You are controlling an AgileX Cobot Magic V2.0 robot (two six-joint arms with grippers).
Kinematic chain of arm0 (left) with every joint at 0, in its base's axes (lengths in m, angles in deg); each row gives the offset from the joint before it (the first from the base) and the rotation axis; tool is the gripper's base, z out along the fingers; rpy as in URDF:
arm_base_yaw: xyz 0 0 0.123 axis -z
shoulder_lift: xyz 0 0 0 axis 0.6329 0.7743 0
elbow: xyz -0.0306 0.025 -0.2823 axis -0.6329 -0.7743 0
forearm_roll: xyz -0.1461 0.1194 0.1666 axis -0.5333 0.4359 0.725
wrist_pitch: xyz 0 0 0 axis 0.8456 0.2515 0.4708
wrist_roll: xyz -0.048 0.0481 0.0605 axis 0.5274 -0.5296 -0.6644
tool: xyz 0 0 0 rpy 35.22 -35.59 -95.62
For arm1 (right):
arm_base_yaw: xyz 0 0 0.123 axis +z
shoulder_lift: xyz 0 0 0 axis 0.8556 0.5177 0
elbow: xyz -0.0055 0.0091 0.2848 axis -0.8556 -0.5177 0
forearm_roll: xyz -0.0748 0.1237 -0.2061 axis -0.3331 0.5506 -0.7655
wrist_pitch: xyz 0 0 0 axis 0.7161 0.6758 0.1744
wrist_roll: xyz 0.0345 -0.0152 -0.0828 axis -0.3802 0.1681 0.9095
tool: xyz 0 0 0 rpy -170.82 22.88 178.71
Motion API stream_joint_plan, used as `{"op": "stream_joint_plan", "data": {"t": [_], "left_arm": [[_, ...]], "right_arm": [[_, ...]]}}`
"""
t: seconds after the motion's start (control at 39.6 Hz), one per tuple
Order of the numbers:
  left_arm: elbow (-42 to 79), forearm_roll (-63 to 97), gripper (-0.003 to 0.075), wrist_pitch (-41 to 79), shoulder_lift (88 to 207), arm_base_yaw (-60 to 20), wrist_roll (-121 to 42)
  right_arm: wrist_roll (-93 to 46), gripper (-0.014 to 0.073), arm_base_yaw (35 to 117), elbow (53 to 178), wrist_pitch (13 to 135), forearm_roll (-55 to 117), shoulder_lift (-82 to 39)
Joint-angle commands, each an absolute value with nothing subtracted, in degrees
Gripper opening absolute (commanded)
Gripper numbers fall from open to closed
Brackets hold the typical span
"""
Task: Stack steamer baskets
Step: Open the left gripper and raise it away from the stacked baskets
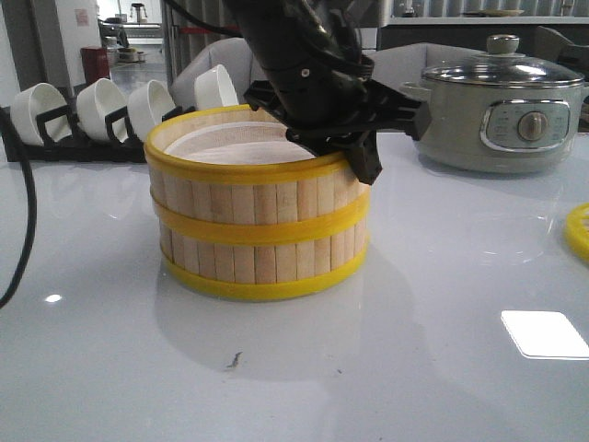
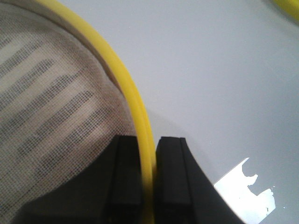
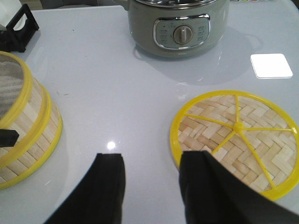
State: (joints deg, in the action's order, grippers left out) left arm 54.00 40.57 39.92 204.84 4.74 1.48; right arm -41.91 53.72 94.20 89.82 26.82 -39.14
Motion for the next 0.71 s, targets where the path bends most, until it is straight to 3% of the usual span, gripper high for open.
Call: {"op": "stream_joint_plan", "data": {"t": [0.0,0.15,0.43,0.68], "left_arm": [[55.80,40.50,0.0087,35.50,202.18,4.34,1.09],[56.07,40.79,0.0132,35.50,201.83,4.34,1.09],[59.68,41.88,0.0480,38.73,201.60,4.34,1.09],[65.16,43.12,0.0495,44.31,201.60,4.34,1.09]], "right_arm": [[-41.82,0.0394,53.61,96.26,86.16,27.74,-39.06],[-41.82,0.0394,53.61,96.26,86.16,27.74,-39.06],[-41.82,0.0394,53.61,96.26,86.16,27.74,-39.06],[-41.82,0.0394,53.61,96.26,86.29,27.74,-39.06]]}}
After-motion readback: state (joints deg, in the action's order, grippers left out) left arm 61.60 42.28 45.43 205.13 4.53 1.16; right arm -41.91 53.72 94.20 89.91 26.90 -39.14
